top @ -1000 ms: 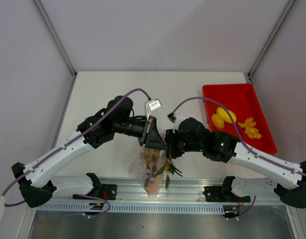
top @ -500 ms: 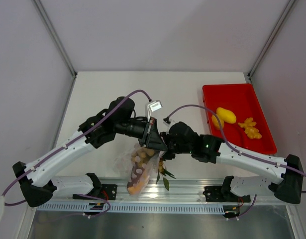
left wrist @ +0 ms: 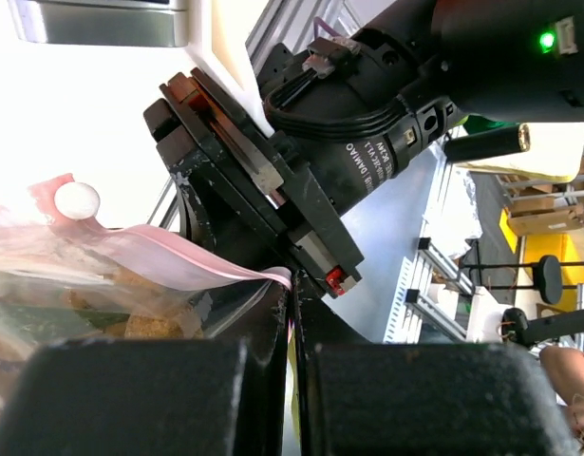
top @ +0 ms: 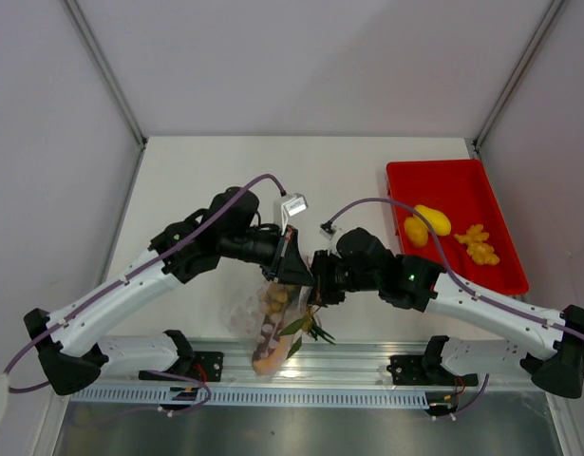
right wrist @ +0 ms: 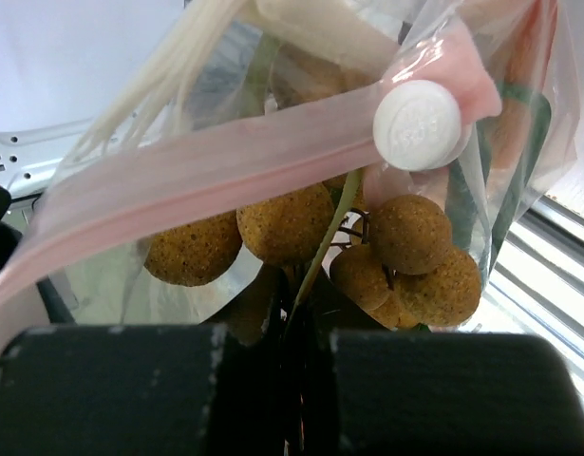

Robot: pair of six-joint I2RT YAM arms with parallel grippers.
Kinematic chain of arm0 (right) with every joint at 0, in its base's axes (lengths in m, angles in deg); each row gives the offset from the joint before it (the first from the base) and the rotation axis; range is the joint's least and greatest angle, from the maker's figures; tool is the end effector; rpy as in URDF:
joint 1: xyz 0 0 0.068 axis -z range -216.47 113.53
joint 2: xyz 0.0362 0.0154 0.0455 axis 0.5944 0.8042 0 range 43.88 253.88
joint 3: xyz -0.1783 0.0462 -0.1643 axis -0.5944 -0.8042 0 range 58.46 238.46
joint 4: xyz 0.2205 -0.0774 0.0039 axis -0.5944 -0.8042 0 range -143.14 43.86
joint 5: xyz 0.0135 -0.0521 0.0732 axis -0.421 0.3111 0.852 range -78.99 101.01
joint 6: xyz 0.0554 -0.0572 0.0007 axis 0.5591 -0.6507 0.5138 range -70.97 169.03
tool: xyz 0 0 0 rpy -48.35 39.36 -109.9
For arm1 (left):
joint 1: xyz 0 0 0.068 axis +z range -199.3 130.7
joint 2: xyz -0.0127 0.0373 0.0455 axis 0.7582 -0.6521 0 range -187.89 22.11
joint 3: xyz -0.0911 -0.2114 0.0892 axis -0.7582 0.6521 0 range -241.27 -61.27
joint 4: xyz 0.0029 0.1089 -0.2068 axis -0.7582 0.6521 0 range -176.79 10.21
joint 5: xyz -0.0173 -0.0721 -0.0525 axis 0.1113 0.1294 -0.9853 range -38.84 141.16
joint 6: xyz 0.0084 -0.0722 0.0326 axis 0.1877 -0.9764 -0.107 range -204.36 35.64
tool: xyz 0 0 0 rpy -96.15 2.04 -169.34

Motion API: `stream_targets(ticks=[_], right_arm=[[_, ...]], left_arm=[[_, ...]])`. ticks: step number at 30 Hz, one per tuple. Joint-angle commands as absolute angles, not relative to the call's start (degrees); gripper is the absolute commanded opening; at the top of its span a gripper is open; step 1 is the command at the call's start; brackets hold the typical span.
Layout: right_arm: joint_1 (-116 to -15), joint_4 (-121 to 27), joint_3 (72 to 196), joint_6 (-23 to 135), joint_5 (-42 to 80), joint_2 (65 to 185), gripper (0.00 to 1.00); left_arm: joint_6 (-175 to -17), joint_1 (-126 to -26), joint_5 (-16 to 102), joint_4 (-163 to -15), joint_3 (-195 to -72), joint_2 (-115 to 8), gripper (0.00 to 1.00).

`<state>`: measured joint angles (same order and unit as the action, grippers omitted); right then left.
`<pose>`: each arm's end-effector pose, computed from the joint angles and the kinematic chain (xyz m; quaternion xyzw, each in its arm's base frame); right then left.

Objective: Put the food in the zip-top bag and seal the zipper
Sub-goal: Place the fake fruit in the zipper food storage bag.

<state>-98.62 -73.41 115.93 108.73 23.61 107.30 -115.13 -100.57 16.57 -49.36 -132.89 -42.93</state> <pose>0.1044 0.2298 0.2856 -0.0708 0.8731 0.4600 0.1453 0.1190 -0.2105 0.3458 0.2922 0.7910 -0.5043 0.1858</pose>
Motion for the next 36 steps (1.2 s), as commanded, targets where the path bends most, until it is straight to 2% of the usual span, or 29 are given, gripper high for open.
stream_targets(ticks=[1, 4, 6, 8, 13, 14, 16, 17, 20, 31, 36], right_arm=[[-99.0, -71.7, 117.9, 109.1, 24.2, 106.0, 0.04], [-101.5, -68.7, 115.9, 109.8, 16.9, 107.6, 0.09], [-102.2, -65.8, 114.6, 109.3, 15.8, 109.6, 0.18], [-102.9, -67.2, 116.3, 108.1, 15.8, 113.2, 0.19], [-104.3, -71.5, 117.8, 104.3, 14.3, 112.2, 0.46], [-104.3, -74.0, 117.9, 103.9, 13.7, 110.3, 0.57], [-104.3, -77.1, 119.1, 102.0, 12.4, 108.3, 0.67], [-104.1, -79.6, 119.5, 101.4, 12.0, 106.4, 0.77], [-103.4, -83.3, 121.4, 99.0, 12.9, 103.9, 0.85], [-101.8, -91.7, 128.4, 94.6, 15.6, 97.4, 0.86], [-101.4, -96.1, 131.6, 93.1, 11.8, 95.7, 0.83]], left_arm=[[-113.1, -101.0, 17.2, -50.0, -134.7, -42.5, 0.01], [-116.1, -101.0, 12.2, -55.2, -133.4, -42.2, 0.01], [-117.5, -101.0, 10.7, -57.3, -133.3, -42.2, 0.01], [-117.2, -101.0, 11.4, -56.5, -134.2, -42.2, 0.0], [-116.5, -99.9, 15.9, -54.8, -134.5, -39.8, 0.0], [-116.8, -99.3, 16.3, -55.1, -133.3, -39.4, 0.01], [-117.1, -98.7, 16.1, -56.5, -132.4, -38.8, 0.0], [-117.7, -98.0, 15.8, -57.0, -131.0, -38.2, 0.01], [-118.2, -97.1, 15.4, -58.0, -129.8, -37.7, 0.01], [-117.0, -93.4, 13.3, -57.5, -129.5, -38.4, 0.01], [-116.8, -93.3, 11.9, -57.8, -129.6, -39.8, 0.01]])
